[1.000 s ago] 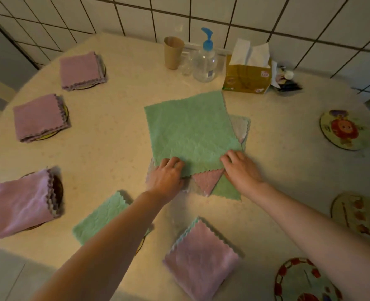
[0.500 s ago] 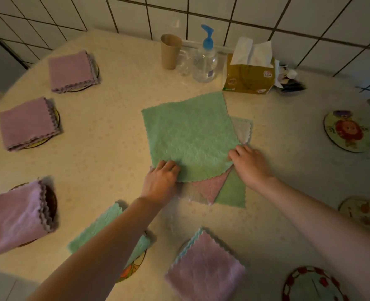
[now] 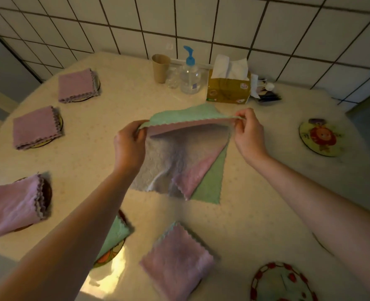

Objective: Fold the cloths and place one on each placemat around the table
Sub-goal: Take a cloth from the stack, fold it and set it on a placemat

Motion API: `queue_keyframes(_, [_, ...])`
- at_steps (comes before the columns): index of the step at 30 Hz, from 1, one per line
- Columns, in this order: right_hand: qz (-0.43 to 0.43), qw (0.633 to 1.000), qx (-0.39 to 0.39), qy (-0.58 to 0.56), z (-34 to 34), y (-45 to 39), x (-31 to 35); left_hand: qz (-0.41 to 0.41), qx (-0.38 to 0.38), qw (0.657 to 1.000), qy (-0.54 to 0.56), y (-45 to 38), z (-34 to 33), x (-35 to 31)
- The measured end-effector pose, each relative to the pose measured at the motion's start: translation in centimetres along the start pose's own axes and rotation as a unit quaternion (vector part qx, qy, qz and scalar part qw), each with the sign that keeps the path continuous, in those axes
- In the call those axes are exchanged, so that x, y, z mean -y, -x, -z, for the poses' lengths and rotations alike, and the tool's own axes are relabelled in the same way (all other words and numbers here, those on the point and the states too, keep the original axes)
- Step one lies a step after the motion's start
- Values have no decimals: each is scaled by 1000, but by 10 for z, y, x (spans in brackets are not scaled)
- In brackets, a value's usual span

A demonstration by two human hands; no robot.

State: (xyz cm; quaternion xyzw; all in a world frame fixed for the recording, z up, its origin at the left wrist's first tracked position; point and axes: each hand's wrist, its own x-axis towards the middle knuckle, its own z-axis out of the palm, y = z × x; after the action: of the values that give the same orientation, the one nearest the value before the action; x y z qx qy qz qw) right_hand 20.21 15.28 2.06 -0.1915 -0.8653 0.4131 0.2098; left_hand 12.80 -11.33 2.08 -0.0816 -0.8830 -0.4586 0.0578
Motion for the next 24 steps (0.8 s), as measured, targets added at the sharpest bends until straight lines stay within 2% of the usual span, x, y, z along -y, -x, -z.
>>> queue_keyframes(5, [88,995,12,-39,79,31,-28,-75,-30,996,-33,66,-20,-41])
queue_keyframes(9, [122,991,63,10,157,93,-87,-101,26,994,-42,161,-55,-64])
queue_keyframes(11, [110,987,103,52,193,139,-123,-82,70,991,-79,220,-75,-64])
queue_keyframes(13, [88,981,148,90,217,183,-157,-68,98,975,-187,274,-86,-63])
queue_keyframes(16, [15,967,235,93,245,239,-192,-45,178,977,-110,340,-101,-58])
queue_keyframes(19, [-21,949,295,105,268,279,-210,-8,201,973,-110,388,-105,-59])
queue_keyframes(22, [-19,929,350,122,283,302,-218,3,213,971,-112,416,-105,-61])
queue_keyframes(24, [1,926,353,132,291,310,-223,24,241,964,-109,427,-103,-61])
